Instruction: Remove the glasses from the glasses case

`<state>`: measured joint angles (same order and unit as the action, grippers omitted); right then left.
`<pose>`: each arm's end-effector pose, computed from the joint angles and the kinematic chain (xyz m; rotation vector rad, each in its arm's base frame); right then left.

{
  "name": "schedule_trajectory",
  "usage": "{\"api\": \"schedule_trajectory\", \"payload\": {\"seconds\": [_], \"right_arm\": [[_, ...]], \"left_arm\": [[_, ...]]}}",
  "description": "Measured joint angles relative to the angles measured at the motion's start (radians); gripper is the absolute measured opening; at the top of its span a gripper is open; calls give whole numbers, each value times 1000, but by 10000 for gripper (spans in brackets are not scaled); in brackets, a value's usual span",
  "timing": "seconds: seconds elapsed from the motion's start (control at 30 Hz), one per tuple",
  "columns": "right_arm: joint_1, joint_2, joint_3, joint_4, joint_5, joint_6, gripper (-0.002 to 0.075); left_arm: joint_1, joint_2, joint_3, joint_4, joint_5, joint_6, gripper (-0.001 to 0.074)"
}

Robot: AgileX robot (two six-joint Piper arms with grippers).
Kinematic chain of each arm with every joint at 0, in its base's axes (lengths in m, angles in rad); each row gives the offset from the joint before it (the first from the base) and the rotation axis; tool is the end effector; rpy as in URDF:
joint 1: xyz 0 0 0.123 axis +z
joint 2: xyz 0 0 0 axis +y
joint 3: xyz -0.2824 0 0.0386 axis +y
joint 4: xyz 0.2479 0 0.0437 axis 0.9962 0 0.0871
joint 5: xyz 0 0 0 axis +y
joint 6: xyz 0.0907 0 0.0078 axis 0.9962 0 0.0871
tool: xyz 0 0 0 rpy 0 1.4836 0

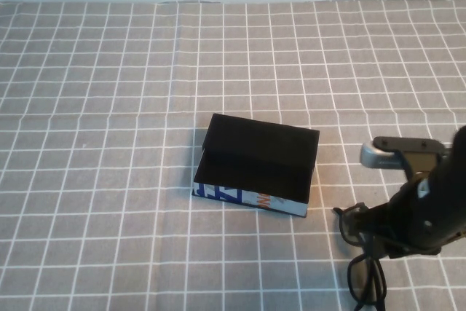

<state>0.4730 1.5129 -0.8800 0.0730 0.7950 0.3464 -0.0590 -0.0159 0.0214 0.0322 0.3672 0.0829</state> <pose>0.2370 0.1266 0.2073 -0.1200 2.9436 0.2140 0.0524 -0.0020 0.1737 0.1514 1.8502 0.0482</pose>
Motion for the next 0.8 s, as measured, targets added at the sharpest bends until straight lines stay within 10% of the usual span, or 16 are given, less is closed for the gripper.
{"api": "schedule_trajectory", "payload": {"seconds": [0.43, 0.8], "right_arm": [[0, -480, 146, -62, 48, -36, -15], [-52, -664, 456, -221, -459, -107, -16]], "left_arm": [[0, 0, 0, 0, 0, 0, -4], [0, 0, 0, 0, 0, 0, -4]]}}
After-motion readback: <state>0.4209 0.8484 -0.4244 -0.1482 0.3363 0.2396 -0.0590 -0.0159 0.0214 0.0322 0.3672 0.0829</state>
